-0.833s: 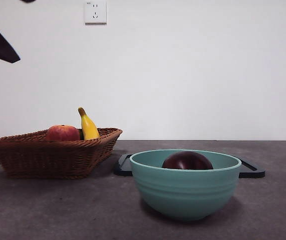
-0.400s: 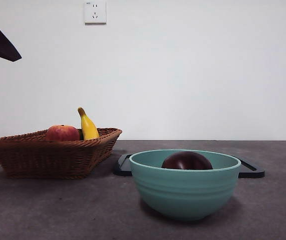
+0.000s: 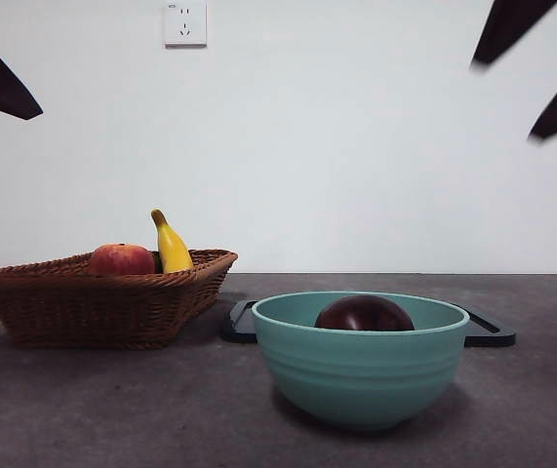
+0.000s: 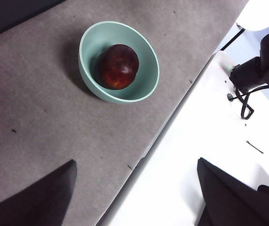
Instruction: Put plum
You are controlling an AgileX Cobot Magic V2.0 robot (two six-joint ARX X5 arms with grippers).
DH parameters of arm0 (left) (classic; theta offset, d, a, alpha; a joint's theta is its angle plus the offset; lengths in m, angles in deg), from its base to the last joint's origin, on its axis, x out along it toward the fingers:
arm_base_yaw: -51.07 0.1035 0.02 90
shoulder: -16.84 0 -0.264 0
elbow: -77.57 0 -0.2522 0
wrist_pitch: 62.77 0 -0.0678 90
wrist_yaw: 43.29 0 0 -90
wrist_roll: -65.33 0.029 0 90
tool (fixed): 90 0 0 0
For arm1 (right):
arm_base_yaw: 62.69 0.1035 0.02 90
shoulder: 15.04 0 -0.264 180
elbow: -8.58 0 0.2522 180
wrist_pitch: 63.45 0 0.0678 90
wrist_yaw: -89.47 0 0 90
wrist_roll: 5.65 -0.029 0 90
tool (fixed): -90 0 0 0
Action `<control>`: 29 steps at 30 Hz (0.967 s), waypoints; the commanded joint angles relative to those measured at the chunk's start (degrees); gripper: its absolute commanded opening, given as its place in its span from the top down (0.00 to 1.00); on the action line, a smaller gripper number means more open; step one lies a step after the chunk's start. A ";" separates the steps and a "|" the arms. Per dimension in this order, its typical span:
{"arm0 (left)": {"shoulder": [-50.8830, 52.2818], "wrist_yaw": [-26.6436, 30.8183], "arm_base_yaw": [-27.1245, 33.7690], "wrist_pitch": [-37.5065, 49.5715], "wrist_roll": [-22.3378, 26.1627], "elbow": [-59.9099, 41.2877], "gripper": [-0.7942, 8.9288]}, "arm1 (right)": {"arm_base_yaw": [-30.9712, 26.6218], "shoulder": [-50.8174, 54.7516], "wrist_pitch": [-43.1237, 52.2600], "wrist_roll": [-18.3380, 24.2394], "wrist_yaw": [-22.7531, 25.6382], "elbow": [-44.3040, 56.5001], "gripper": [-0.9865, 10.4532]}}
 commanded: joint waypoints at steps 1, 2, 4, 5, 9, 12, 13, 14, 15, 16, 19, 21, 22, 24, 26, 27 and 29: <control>-0.26 -0.37 -0.26 0.48 0.04 0.50 0.50 | 1.33 -3.23 3.87 -2.73 2.05 1.75 0.56; -0.26 -0.37 -0.26 0.48 0.04 0.50 0.50 | 1.75 -4.15 5.27 -2.97 2.23 2.54 0.58; -0.26 -0.37 -0.26 0.50 0.04 0.50 0.50 | 2.56 -5.84 7.82 -3.52 2.29 3.82 0.60; -0.26 -0.37 -0.26 0.55 0.04 0.50 0.50 | 2.97 -6.78 9.22 -3.89 2.69 4.37 0.60; -0.26 -0.37 -0.26 0.57 0.07 0.50 0.50 | 4.63 -9.99 13.55 -4.17 5.40 5.84 0.62; -0.26 -0.37 -0.26 0.57 0.07 0.50 0.50 | 5.86 -12.26 16.33 -4.55 6.75 6.58 0.66; -0.26 -0.35 -0.26 0.57 0.07 0.50 0.50 | 6.34 -13.20 17.29 -4.59 7.26 6.67 0.67; -0.26 -0.37 -0.26 0.57 0.07 0.50 0.50 | 6.73 -13.97 18.21 -4.61 7.89 6.73 0.68; -0.26 -0.35 -0.26 0.55 0.07 0.50 0.50 | 7.02 -14.64 18.93 -4.61 8.33 6.73 0.69; -0.26 -0.37 -0.26 0.55 0.04 0.50 0.50 | 7.32 -15.39 19.71 -4.74 9.09 6.73 0.69; -0.26 -0.35 -0.26 0.57 0.07 0.50 0.50 | 8.28 -17.38 21.55 -5.70 9.53 6.73 0.69; -0.26 -0.37 -0.26 0.57 0.07 0.50 0.50 | 8.68 -18.40 22.36 -5.77 9.79 6.73 0.69; -0.26 -0.37 -0.26 0.55 0.07 0.50 0.50 | 8.87 -19.02 22.75 -5.86 10.05 6.73 0.70; -0.26 -0.37 -0.26 0.55 0.04 0.50 0.50 | 9.38 -20.09 23.43 -6.10 10.99 6.73 0.72; -0.26 -0.37 -0.26 0.57 0.04 0.50 0.50 | 9.57 -21.29 24.00 -6.08 11.41 6.73 0.74; -0.26 -0.37 -0.26 0.55 0.04 0.50 0.50 | 9.57 -21.79 24.22 -6.10 11.45 6.73 0.74; -0.26 -0.35 -0.26 0.55 0.04 0.50 0.50 | 9.88 -22.75 24.59 -6.10 12.15 6.73 0.74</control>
